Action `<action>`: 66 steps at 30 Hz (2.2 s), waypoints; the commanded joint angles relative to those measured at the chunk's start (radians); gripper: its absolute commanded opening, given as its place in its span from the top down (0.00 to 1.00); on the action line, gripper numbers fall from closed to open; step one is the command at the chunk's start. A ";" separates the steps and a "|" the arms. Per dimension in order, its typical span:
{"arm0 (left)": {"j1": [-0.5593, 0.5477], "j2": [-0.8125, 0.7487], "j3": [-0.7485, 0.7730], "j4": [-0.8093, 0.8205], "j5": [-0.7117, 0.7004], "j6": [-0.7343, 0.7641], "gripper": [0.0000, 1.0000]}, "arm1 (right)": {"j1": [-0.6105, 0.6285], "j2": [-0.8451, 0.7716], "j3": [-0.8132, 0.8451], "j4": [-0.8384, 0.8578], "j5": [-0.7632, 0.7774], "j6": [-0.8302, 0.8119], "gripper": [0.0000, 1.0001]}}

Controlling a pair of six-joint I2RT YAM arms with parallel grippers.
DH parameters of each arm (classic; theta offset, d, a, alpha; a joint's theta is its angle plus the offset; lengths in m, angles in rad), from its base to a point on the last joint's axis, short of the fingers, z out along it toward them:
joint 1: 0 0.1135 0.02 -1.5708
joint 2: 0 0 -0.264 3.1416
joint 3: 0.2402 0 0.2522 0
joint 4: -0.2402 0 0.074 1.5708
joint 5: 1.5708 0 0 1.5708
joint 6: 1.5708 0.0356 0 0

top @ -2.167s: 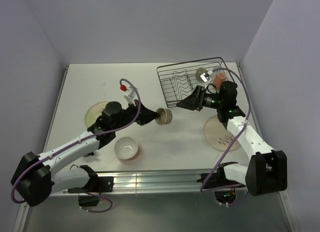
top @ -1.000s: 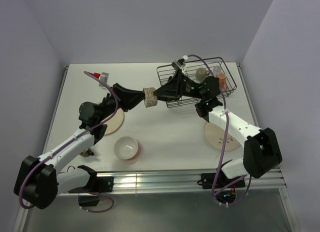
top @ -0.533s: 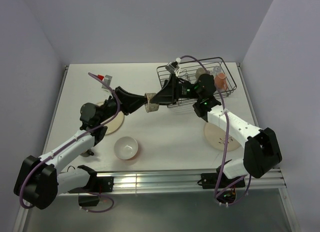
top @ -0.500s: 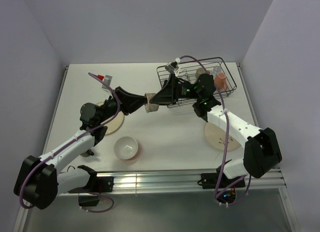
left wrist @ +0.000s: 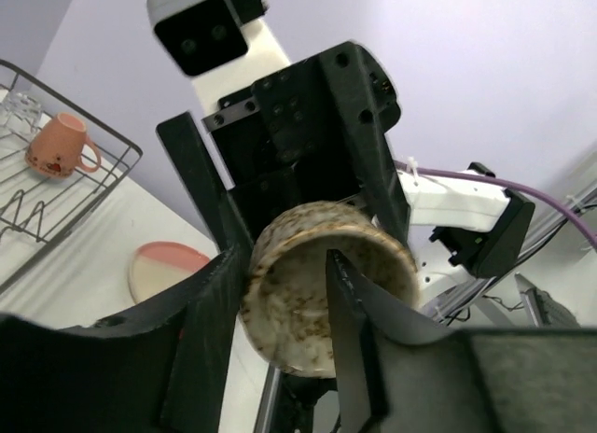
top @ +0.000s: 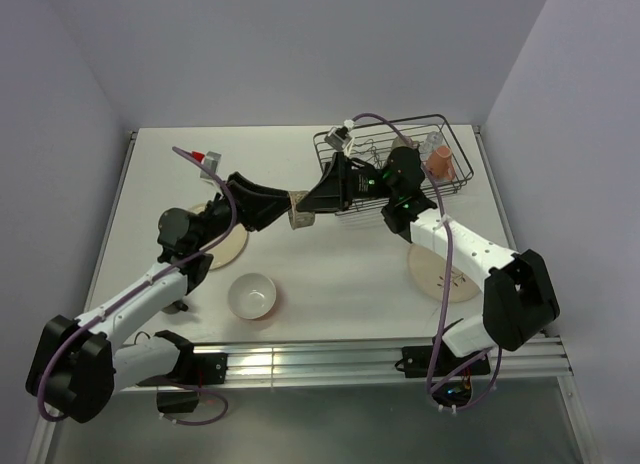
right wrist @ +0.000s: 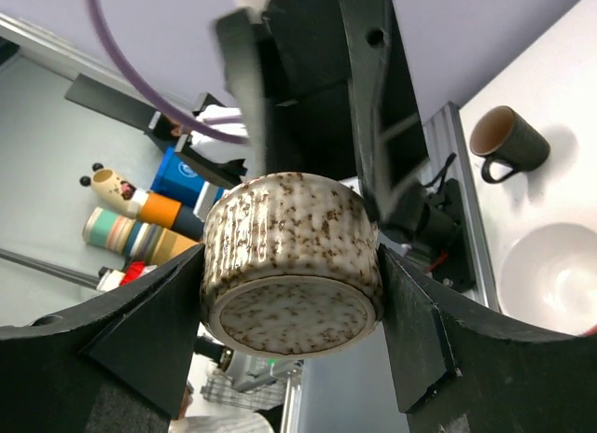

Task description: Load the mixed dishes into the dish rack

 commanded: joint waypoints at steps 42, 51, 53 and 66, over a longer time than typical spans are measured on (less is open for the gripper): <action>0.031 -0.560 -0.027 -0.971 -0.338 0.416 0.33 | -0.440 0.742 1.112 -1.663 1.115 -1.908 0.99; 0.031 -0.581 -0.043 -0.977 -0.350 0.404 0.33 | -0.440 0.844 1.135 -1.637 1.126 -1.915 0.88; 0.031 -0.578 -0.043 -0.975 -0.352 0.402 0.33 | -0.440 0.851 1.136 -1.622 1.126 -1.910 0.85; 0.031 -0.551 -0.039 -0.960 -0.347 0.391 0.33 | -0.451 0.943 1.174 -1.576 1.126 -1.899 0.54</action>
